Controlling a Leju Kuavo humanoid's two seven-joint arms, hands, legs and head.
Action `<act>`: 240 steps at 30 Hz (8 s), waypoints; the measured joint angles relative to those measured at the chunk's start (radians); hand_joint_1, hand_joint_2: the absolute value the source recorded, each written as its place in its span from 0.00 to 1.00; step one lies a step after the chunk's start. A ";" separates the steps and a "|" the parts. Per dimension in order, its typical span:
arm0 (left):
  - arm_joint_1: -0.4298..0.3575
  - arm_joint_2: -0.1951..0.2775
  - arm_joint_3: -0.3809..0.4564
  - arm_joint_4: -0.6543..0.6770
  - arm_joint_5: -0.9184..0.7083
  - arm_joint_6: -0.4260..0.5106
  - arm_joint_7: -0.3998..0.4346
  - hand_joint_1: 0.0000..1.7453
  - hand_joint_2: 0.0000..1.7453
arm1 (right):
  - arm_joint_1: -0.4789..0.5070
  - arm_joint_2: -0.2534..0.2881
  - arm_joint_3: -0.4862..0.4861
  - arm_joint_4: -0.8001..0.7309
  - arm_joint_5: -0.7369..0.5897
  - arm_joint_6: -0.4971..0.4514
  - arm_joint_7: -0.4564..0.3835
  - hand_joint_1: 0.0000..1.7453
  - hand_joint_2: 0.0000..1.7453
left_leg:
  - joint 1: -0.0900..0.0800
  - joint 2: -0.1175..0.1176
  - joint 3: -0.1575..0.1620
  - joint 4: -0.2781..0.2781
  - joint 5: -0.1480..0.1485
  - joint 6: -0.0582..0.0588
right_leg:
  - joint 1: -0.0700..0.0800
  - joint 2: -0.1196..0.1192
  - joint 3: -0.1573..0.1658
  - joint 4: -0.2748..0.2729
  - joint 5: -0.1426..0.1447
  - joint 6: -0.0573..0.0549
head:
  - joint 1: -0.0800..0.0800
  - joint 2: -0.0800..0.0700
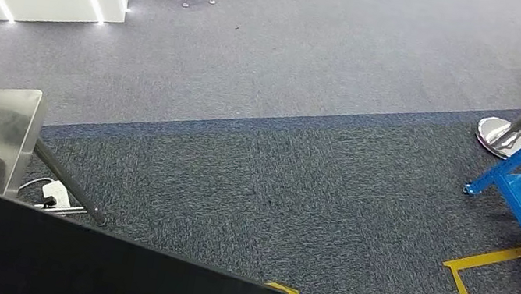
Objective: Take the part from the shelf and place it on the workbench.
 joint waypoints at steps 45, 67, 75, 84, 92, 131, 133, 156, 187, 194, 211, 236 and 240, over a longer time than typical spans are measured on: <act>0.002 -0.014 -0.008 0.002 -0.013 0.001 -0.019 0.00 1.00 | -0.008 -0.033 0.032 -0.023 -0.014 -0.034 0.030 1.00 1.00 | 0.016 0.043 -0.141 0.256 -0.092 -0.062 | -0.003 -0.062 0.106 -0.216 0.078 -0.038 | -0.010 0.000; -0.003 -0.052 -0.005 0.002 -0.003 0.024 -0.025 0.00 1.00 | 0.007 -0.051 0.013 -0.038 -0.047 0.002 0.007 1.00 1.00 | 0.003 -0.068 -0.027 0.013 0.010 -0.026 | 0.004 0.045 0.086 -0.192 0.075 -0.015 | -0.007 0.000; 0.002 -0.037 0.009 0.002 0.016 0.006 -0.040 0.00 1.00 | -0.004 -0.032 0.013 -0.033 -0.047 0.044 0.032 1.00 1.00 | 0.006 0.040 -0.160 0.293 -0.120 -0.051 | 0.003 -0.060 0.100 -0.206 0.074 -0.043 | -0.010 0.000; 0.009 -0.012 0.026 0.002 0.022 -0.002 -0.042 0.00 1.00 | -0.015 0.000 0.013 -0.030 -0.048 0.076 0.045 1.00 1.00 | -0.002 0.082 -0.023 0.028 -0.008 -0.015 | 0.008 -0.116 0.113 -0.186 0.044 -0.002 | -0.009 0.000; 0.007 -0.004 0.037 0.002 0.023 -0.015 -0.043 0.00 1.00 | -0.025 0.008 0.014 -0.020 -0.047 0.088 0.053 1.00 1.00 | -0.010 -0.012 -0.022 0.022 0.002 0.008 | 0.004 -0.001 -0.006 0.030 -0.016 -0.006 | -0.008 0.000; 0.010 0.013 0.044 0.002 0.001 -0.019 -0.024 0.00 1.00 | -0.049 0.011 0.011 0.023 -0.047 0.114 0.041 1.00 1.00 | -0.001 -0.035 -0.045 0.049 -0.011 -0.027 | 0.018 0.019 0.097 -0.221 0.094 -0.046 | -0.006 0.000; 0.008 0.014 0.044 0.002 0.001 -0.019 -0.024 0.00 1.00 | -0.049 0.013 0.010 0.023 -0.047 0.115 0.041 1.00 1.00 | -0.002 0.018 -0.092 0.146 -0.070 -0.034 | 0.017 -0.009 0.103 -0.232 0.098 -0.051 | -0.007 0.000; 0.005 0.020 0.045 0.002 -0.001 -0.018 -0.023 0.00 1.00 | -0.049 0.018 0.008 0.023 -0.041 0.110 0.039 1.00 1.00 | 0.004 -0.041 -0.023 0.022 0.006 -0.008 | 0.011 0.048 0.077 -0.155 0.068 -0.022 | -0.006 0.000; -0.006 0.038 0.040 0.002 -0.055 -0.069 -0.039 0.00 1.00 | -0.464 0.114 -0.156 0.144 -0.325 -0.043 0.363 1.00 1.00 | 0.009 0.030 -0.008 0.017 -0.005 -0.010 | 0.012 0.000 0.057 -0.148 0.091 -0.016 | -0.009 0.000; -0.008 0.039 0.039 0.002 -0.066 -0.068 -0.037 0.00 1.00 | -0.562 0.123 -0.247 0.173 -0.317 -0.093 0.373 1.00 1.00 | 0.010 0.034 -0.055 0.092 -0.049 -0.042 | 0.008 -0.008 0.078 -0.222 0.112 -0.041 | -0.011 0.000; -0.009 0.032 0.019 0.002 -0.106 -0.054 -0.037 0.00 1.00 | -0.611 0.119 -0.237 0.246 1.042 -0.790 0.513 1.00 1.00 | 0.010 0.045 -0.037 0.021 0.011 -0.005 | 0.007 -0.014 -0.016 -0.012 -0.008 0.004 | -0.009 0.000; -0.013 0.029 -0.006 0.002 -0.141 -0.062 -0.048 0.00 1.00 | -0.577 0.134 -0.172 0.624 1.487 -0.991 0.655 1.00 1.00 | 0.004 0.044 -0.035 0.031 -0.001 -0.033 | 0.017 -0.013 0.044 -0.181 0.104 -0.024 | -0.009 0.000; -0.013 0.029 -0.009 0.002 -0.146 -0.065 -0.058 0.00 1.00 | -0.581 0.136 -0.174 0.730 1.529 -0.997 0.678 1.00 1.00 | 0.010 0.043 -0.033 0.020 0.009 -0.011 | 0.013 -0.011 0.027 -0.140 0.073 -0.003 | -0.008 0.000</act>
